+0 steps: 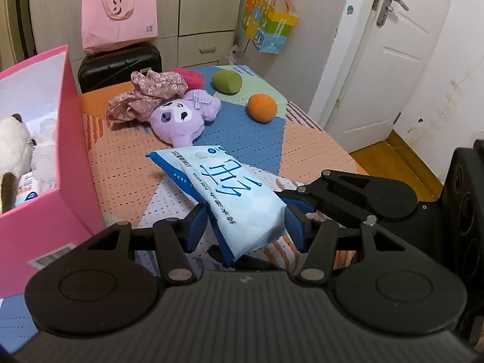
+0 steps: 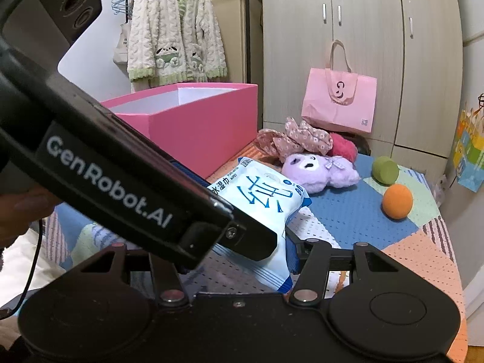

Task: Organize soft objects
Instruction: 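Carry the wet-wipes pack with the left tool over the pink box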

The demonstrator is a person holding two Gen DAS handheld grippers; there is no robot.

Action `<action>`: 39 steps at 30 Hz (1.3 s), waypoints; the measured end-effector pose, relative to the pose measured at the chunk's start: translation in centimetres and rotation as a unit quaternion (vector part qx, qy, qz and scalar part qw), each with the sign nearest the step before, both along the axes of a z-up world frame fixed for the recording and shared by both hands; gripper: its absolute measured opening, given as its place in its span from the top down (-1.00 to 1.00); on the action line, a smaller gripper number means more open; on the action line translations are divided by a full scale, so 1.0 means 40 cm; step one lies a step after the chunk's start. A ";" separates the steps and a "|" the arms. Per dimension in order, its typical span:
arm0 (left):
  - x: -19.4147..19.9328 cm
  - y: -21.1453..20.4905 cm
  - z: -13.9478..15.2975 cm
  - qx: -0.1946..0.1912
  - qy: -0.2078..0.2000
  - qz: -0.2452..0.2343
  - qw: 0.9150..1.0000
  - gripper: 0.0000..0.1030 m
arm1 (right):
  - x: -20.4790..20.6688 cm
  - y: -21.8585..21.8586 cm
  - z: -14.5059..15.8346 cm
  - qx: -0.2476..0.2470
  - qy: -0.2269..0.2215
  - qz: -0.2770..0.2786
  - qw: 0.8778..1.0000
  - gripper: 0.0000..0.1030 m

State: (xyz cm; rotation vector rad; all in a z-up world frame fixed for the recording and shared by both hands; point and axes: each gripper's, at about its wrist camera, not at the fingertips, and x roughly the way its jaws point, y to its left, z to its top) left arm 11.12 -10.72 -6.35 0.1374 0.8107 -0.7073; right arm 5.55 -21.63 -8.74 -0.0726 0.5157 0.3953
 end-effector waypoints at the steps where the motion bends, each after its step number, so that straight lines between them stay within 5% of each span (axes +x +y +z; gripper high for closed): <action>1: -0.009 0.006 0.005 -0.001 -0.001 0.000 1.000 -0.06 | -0.005 0.005 0.007 -0.002 0.001 0.001 1.000 -0.17; 24: -0.184 0.189 0.135 0.008 0.004 0.030 1.000 -0.05 | -0.122 0.174 0.169 -0.038 0.020 0.083 0.996 -0.16; 29: -0.190 0.237 0.161 0.002 0.010 0.039 0.999 -0.05 | -0.131 0.220 0.208 -0.055 0.000 0.101 0.993 -0.16; 39: -0.146 0.306 0.227 -0.021 -0.050 0.067 0.996 -0.06 | -0.061 0.274 0.277 -0.064 -0.059 0.114 0.990 -0.16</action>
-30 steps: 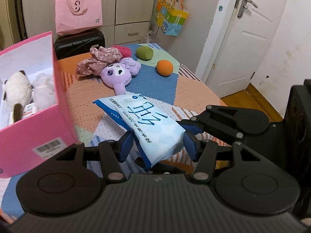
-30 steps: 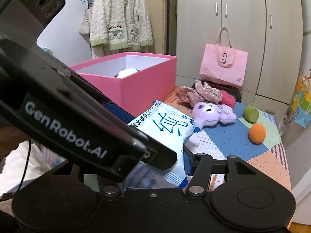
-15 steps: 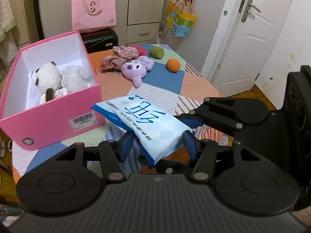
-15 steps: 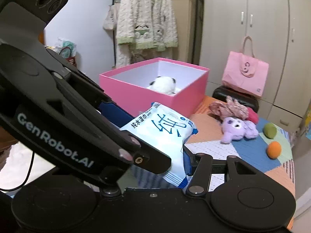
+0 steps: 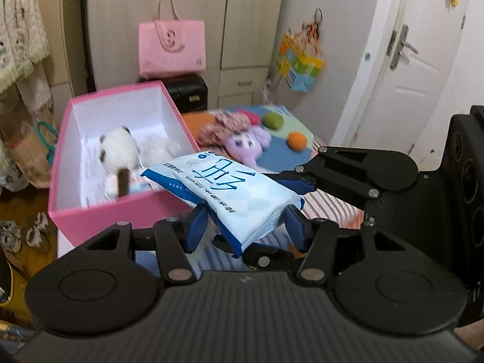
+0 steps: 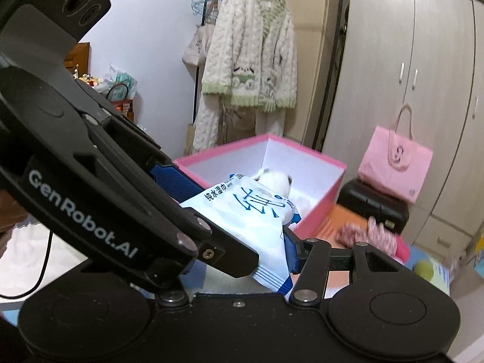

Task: Organize soft objects
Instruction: 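Carry the wet-wipes pack with the left tool over the pink box, then open the left tool to drop the wet-wipes pack into the box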

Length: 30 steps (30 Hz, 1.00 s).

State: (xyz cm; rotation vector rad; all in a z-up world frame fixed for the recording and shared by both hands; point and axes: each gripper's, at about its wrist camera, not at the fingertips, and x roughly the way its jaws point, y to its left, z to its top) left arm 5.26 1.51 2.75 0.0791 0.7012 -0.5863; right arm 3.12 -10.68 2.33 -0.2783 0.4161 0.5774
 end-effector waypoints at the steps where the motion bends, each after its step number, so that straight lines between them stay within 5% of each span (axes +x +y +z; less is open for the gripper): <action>1: 0.011 0.006 0.006 -0.001 -0.007 0.001 1.000 -0.05 | 0.013 0.005 0.005 0.001 -0.005 0.001 1.000 -0.16; 12: 0.160 0.060 0.011 -0.019 -0.046 0.009 0.999 -0.06 | 0.180 0.045 0.003 0.025 -0.028 -0.011 0.999 -0.16; 23: 0.377 0.068 -0.029 -0.033 -0.043 0.006 0.999 -0.08 | 0.381 0.055 -0.041 0.027 -0.016 -0.032 0.999 -0.16; 30: 0.505 0.072 -0.067 -0.042 -0.004 0.001 0.999 -0.08 | 0.501 0.057 -0.069 0.027 0.023 -0.051 0.998 -0.15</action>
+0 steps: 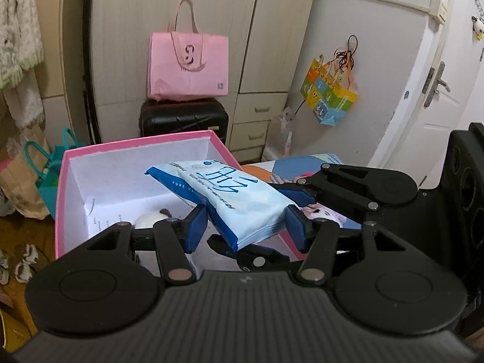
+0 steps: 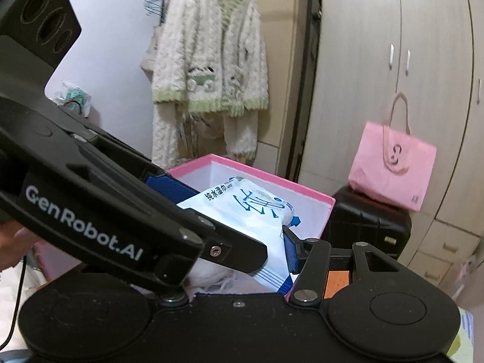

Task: Organize soft objects
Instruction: 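Open the left tool to drop the wet-wipes pack into the box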

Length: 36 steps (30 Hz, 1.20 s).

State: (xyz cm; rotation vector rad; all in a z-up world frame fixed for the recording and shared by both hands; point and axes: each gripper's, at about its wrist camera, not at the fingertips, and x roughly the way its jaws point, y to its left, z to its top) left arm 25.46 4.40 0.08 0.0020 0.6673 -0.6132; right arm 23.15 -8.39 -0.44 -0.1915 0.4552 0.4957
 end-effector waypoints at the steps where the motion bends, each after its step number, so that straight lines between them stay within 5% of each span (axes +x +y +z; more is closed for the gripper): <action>1: 0.014 -0.001 -0.006 -0.001 0.004 -0.001 1.000 -0.08 | 0.013 0.001 -0.005 -0.002 0.004 -0.004 1.000 -0.15; 11: 0.109 0.010 -0.052 -0.026 0.059 0.019 0.998 -0.10 | 0.080 0.016 -0.036 -0.031 0.033 -0.011 0.999 -0.13; 14: 0.112 0.015 -0.060 -0.008 0.060 0.039 0.997 -0.17 | 0.075 0.022 -0.034 -0.046 0.041 -0.019 0.998 -0.14; 18: 0.104 0.037 -0.052 -0.001 0.059 0.060 0.996 -0.29 | 0.049 0.019 -0.013 -0.052 0.045 -0.010 0.998 -0.34; 28: -0.056 0.080 0.050 0.036 0.025 0.068 0.997 -0.41 | -0.071 0.004 0.046 -0.064 0.063 0.000 0.996 -0.36; 36: -0.182 0.067 0.095 0.063 0.051 0.036 0.996 -0.47 | -0.158 -0.047 0.102 -0.049 0.083 0.000 0.995 -0.36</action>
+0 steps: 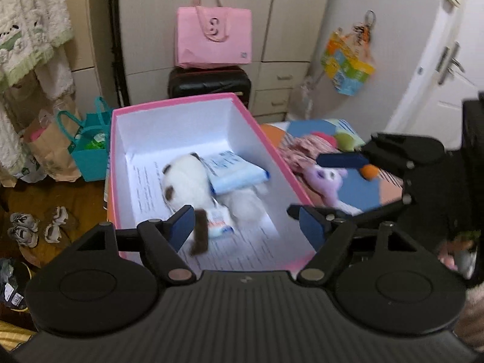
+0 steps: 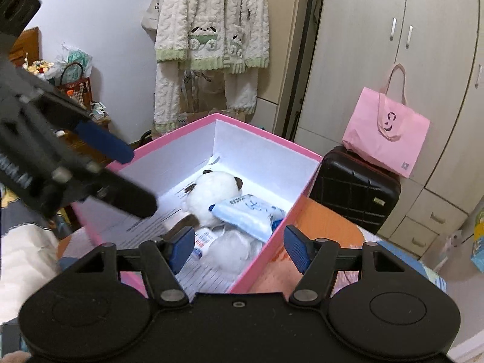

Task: Organize soft objects
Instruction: 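Open the left tool to drop the wet-wipes pack into the box, then move the right tool to the orange ball while the left tool moves to the pink floral cloth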

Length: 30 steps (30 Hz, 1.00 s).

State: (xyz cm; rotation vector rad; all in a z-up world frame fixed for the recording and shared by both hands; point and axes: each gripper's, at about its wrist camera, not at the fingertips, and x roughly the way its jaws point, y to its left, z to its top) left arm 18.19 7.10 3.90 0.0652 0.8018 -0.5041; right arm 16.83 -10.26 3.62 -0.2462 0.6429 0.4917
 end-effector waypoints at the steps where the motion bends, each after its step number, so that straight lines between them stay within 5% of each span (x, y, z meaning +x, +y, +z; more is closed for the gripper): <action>1: -0.016 -0.004 0.004 0.003 -0.003 -0.003 1.000 -0.47 | -0.013 -0.010 0.009 0.003 0.001 0.000 1.000 -0.36; 14: -0.218 -0.103 0.052 0.039 -0.060 -0.070 0.995 -0.53 | -0.180 -0.255 0.089 0.080 -0.002 -0.035 0.996 -0.36; 30: -0.249 -0.344 -0.036 0.062 -0.040 -0.170 0.983 -0.53 | -0.287 -0.536 -0.009 0.113 -0.019 -0.122 0.986 -0.36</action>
